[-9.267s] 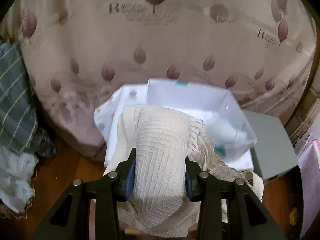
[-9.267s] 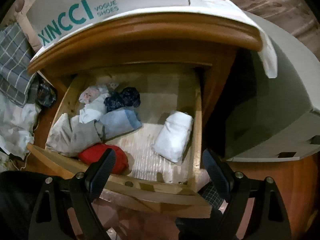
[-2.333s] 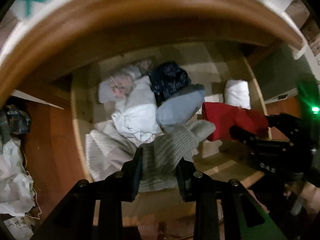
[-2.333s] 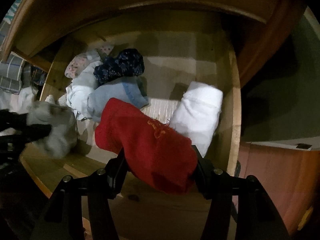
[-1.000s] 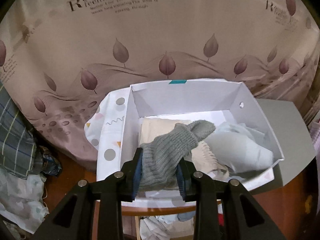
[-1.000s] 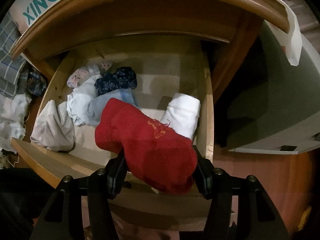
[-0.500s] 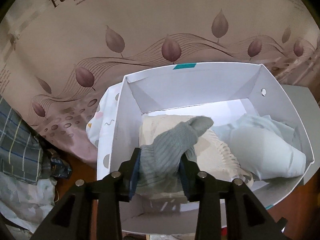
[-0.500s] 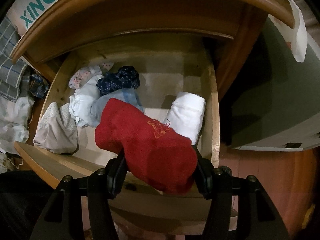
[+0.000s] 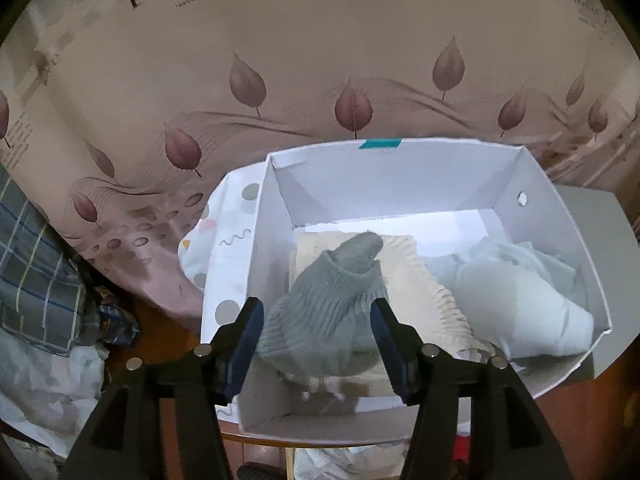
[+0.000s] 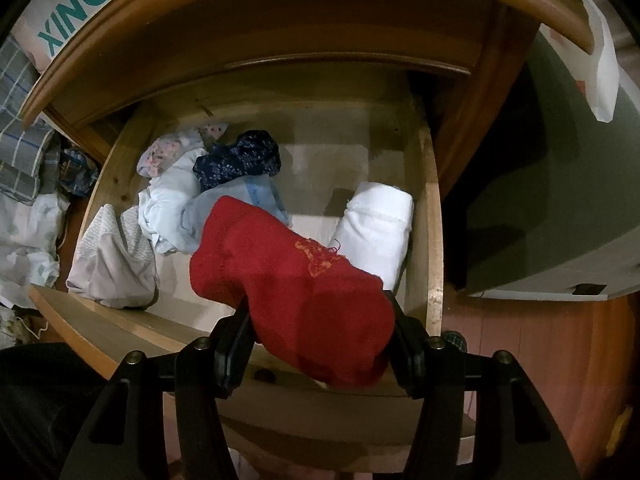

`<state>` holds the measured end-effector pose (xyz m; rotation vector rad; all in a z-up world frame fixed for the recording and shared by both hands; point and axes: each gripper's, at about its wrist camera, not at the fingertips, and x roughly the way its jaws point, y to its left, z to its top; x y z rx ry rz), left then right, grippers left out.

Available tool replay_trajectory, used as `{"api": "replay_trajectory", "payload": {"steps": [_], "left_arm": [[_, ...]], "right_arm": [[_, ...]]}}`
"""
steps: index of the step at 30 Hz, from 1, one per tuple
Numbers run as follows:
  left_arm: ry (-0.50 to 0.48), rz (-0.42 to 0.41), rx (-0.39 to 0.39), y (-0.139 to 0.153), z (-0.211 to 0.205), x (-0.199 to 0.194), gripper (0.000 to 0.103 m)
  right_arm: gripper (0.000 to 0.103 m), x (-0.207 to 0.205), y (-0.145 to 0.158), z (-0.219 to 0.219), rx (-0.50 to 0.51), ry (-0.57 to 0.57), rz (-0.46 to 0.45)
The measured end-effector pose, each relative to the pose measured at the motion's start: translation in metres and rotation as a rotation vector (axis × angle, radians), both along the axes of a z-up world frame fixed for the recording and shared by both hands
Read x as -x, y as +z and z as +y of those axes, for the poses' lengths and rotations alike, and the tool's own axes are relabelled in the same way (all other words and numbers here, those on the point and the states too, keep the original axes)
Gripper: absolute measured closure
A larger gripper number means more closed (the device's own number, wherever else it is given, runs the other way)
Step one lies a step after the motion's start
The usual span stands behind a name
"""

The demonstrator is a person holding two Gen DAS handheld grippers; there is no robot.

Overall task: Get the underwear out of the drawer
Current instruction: 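Carry the grey knit sock into the white box and open the left gripper, then return the left gripper to the drawer while the right lifts the red garment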

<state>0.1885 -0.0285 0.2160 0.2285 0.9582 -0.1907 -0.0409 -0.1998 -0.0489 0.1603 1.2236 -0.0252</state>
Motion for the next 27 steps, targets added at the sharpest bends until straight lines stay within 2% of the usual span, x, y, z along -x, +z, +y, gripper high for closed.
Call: {"api": "replay_trajectory", "payload": {"steps": [4,9,16,21,24,27], "left_arm": [[-0.002,-0.037,0.014,0.012,0.007,0.012,0.042],[-0.013,-0.103,-0.014,0.026,0.016,0.030,0.041],[-0.006,-0.130,0.042,0.034,0.041,0.069,0.040],[0.021,-0.112,0.055,0.013,0.069,0.101,0.040],[0.051,-0.115,0.011,-0.013,0.085,0.122,0.040],[0.089,-0.082,-0.007,-0.049,0.101,0.138,0.040]], "right_arm": [[0.048,0.000,0.000,-0.001,0.005,0.003,-0.007],[0.048,-0.001,0.003,0.002,0.023,0.022,-0.031],[0.048,-0.003,0.003,0.003,0.037,0.028,-0.035],[0.048,-0.003,0.002,0.002,0.038,0.017,-0.031],[0.048,-0.003,0.003,0.002,0.036,0.017,-0.039],[0.048,-0.003,0.004,0.004,0.049,0.020,-0.052]]}}
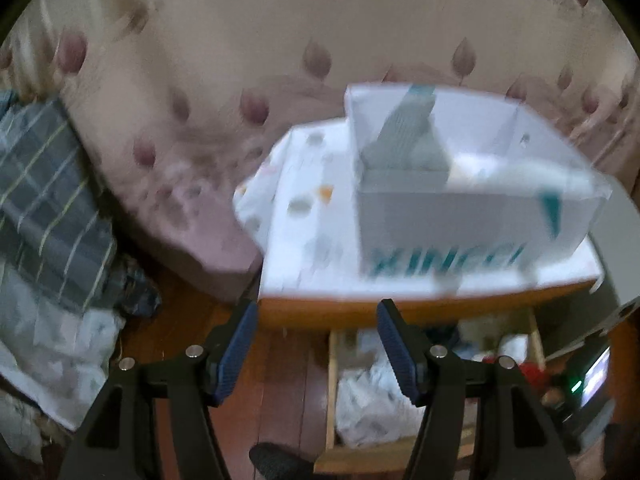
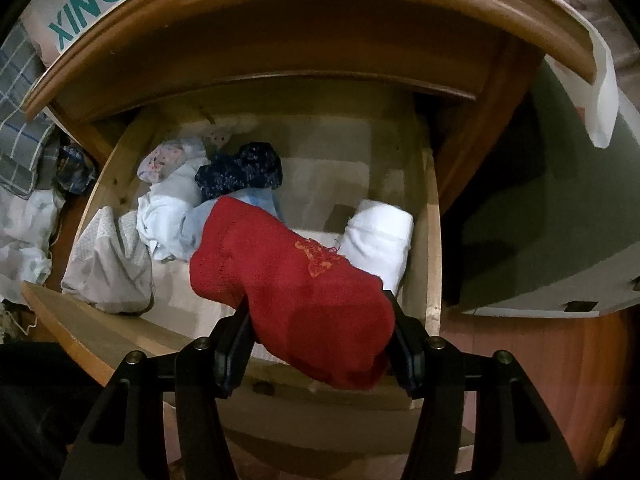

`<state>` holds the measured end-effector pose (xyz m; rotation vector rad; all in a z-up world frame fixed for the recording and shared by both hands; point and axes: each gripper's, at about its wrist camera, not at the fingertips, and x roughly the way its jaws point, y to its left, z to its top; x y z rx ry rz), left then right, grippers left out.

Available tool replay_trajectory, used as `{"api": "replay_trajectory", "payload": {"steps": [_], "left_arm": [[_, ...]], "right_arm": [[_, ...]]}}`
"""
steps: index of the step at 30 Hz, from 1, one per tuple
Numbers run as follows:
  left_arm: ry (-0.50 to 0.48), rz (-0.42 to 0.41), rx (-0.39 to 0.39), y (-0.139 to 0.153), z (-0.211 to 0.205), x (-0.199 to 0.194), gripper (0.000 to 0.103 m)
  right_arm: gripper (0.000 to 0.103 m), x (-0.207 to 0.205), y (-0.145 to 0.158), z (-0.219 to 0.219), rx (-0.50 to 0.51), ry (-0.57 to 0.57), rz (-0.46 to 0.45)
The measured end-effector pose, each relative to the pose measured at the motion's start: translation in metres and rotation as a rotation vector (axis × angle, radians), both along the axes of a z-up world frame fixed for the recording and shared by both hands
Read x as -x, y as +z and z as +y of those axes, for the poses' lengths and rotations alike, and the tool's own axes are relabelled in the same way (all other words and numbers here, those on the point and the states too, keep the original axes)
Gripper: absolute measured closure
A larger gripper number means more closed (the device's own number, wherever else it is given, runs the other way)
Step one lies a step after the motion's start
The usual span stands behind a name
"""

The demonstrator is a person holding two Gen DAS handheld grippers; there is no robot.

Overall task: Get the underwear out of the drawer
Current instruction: 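Return the left gripper to the drawer while the right lifts the red garment, then carry the red garment into the white box and open the right gripper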

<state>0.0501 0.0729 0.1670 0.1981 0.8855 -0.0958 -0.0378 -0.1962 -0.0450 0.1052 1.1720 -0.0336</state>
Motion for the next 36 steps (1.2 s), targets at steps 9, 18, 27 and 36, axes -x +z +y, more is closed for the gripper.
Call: {"api": "replay_trajectory", "payload": {"steps": [9,18,27,36], "left_arm": [[0.045,0.060,-0.048,-0.079,0.022,0.024,0.040],[0.074,0.020,-0.073,-0.116,0.024,0.032,0.040],[0.059,0.014,-0.082,-0.121,0.024,0.033,0.040],[0.119,0.073,-0.010,-0.128,0.038,0.023,0.040]], "right_arm": [[0.048,0.001,0.013,0.000,0.014,0.011,0.007],[0.048,0.007,0.065,0.001,-0.008,0.009,-0.021],[0.048,0.006,0.170,0.010,0.031,0.054,-0.172],[0.048,-0.022,0.256,0.020,0.066,0.079,-0.303]]}}
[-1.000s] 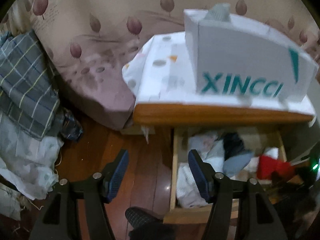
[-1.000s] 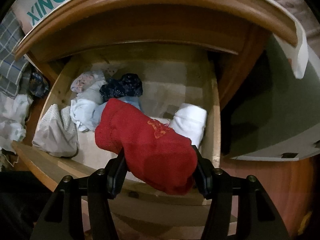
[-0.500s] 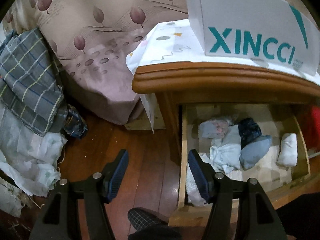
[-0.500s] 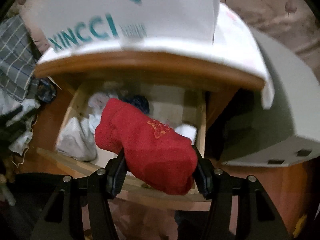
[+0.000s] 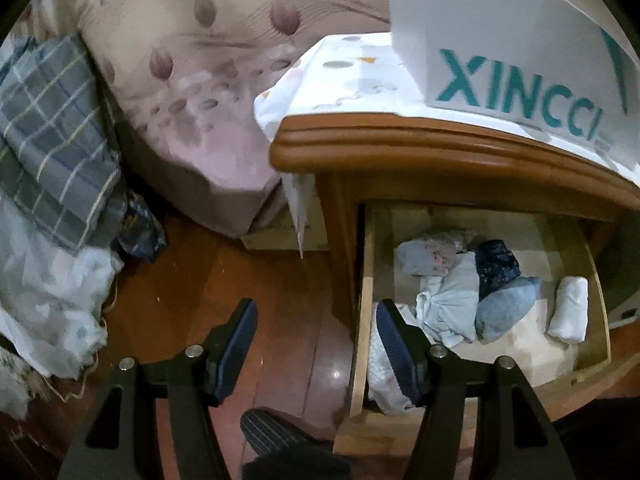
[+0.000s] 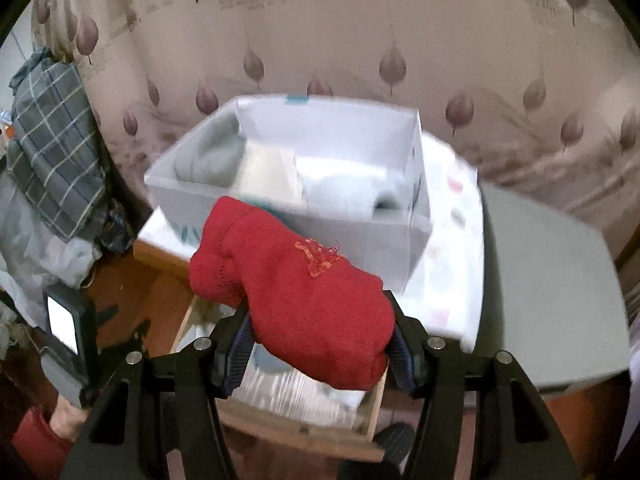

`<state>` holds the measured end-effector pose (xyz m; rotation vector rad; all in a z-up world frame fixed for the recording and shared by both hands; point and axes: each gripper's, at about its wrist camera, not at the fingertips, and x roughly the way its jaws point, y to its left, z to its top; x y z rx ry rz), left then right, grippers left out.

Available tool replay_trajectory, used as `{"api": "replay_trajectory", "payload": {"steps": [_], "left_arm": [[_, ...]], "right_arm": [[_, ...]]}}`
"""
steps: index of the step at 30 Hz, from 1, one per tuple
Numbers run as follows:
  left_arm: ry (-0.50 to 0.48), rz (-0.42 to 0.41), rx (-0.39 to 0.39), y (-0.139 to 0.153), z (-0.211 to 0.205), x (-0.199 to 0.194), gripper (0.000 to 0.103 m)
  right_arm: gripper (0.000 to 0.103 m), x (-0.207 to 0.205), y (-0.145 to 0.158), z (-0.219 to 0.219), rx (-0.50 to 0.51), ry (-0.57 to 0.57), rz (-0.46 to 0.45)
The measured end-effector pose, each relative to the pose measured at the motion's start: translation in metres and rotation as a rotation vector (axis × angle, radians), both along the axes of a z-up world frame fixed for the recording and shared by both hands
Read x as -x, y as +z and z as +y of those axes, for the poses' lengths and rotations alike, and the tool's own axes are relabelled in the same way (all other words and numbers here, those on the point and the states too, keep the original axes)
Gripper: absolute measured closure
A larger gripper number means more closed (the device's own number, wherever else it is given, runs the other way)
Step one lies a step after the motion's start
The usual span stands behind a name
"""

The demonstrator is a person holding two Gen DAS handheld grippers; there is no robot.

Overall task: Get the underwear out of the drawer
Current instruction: 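Carry the red garment into the white box and open the right gripper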

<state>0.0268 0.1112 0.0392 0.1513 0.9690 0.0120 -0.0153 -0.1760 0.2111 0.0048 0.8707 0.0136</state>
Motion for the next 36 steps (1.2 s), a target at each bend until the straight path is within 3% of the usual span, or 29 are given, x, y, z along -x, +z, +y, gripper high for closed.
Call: {"api": "replay_trajectory", "payload": {"steps": [2,10,17,29,36], "left_arm": [[0.021,0.005,0.015,0.000,0.006,-0.001,0.040],[0.049,0.036,0.068,-0.003,0.015,-0.003,0.040],[0.043,0.044,0.072,-0.006,0.015,-0.005,0.040],[0.045,0.059,0.085,-0.009,0.015,-0.007,0.040],[0.048,0.069,0.101,-0.010,0.017,-0.008,0.040]], "right_arm": [[0.048,-0.019,0.017,0.002,0.011,-0.005,-0.025],[0.048,-0.071,0.025,0.012,0.049,-0.007,-0.015],[0.048,-0.111,0.006,0.022,0.100,-0.008,0.038],[0.047,-0.154,-0.028,0.033,0.101,-0.027,0.109],[0.036,-0.160,-0.038,0.032,0.081,-0.054,0.119]]}}
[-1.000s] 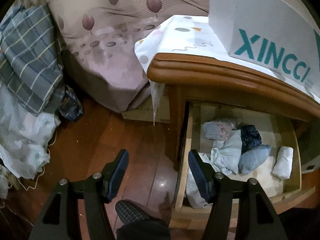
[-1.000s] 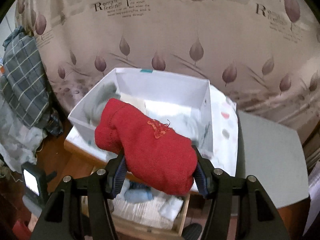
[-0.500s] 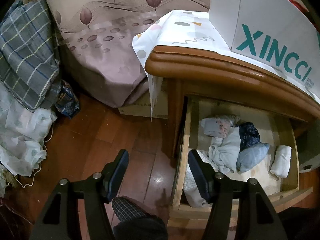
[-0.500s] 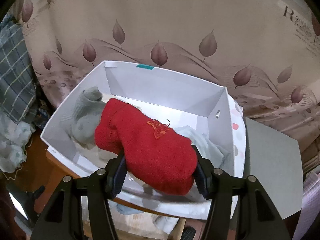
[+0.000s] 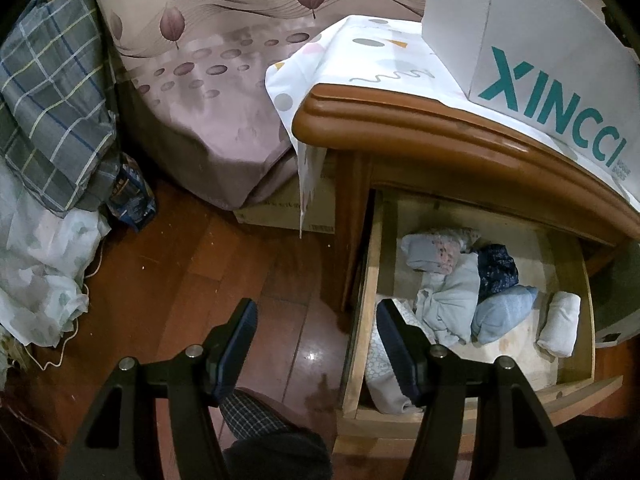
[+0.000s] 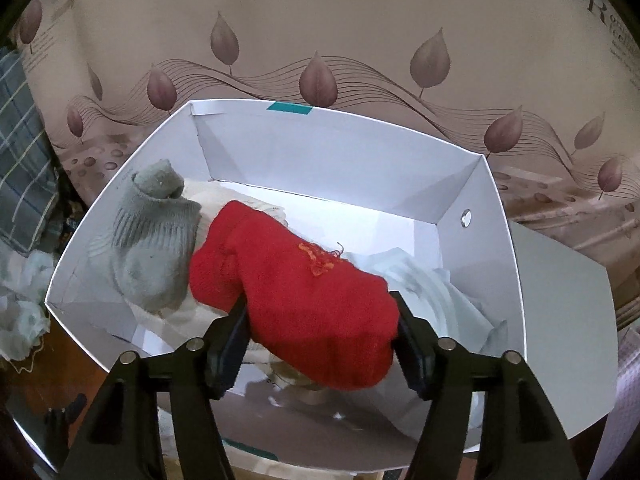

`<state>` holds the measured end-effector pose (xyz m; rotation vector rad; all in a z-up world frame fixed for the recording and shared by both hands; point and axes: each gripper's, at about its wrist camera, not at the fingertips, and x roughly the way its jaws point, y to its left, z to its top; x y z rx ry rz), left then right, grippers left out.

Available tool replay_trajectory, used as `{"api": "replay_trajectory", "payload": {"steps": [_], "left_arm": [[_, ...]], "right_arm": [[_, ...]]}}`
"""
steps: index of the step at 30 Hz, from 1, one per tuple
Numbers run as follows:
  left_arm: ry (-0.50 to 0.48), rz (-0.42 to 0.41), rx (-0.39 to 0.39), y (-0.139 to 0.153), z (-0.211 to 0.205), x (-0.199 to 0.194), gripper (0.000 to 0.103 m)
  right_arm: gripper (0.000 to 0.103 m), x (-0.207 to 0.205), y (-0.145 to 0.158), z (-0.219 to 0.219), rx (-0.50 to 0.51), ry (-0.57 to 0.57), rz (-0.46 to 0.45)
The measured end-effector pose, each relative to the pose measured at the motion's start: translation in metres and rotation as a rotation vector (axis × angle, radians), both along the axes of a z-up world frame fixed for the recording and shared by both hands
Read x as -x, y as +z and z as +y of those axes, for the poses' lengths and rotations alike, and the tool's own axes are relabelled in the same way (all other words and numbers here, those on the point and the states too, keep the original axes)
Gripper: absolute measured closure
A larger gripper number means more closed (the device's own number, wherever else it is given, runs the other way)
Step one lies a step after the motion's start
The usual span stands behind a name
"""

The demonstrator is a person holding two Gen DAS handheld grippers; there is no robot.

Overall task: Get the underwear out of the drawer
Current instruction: 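Carry the red garment into the white box and open the right gripper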

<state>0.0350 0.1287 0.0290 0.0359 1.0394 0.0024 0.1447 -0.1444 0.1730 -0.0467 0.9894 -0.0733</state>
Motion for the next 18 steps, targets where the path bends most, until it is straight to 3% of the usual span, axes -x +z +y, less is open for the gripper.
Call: {"api": "replay_trajectory", "payload": {"steps": [6,18], "left_arm": [[-0.001,0.000,0.020,0.001,0.001,0.000,0.040],[-0.032,0.006,-0.002,-0.002,-0.007,0.003,0.040]], "right_arm": [[0.024,0.006,0.010,-0.005,-0.017,0.007,-0.036],[0.023,0.070,0.054,-0.016,-0.050,0.049,-0.108]]}}
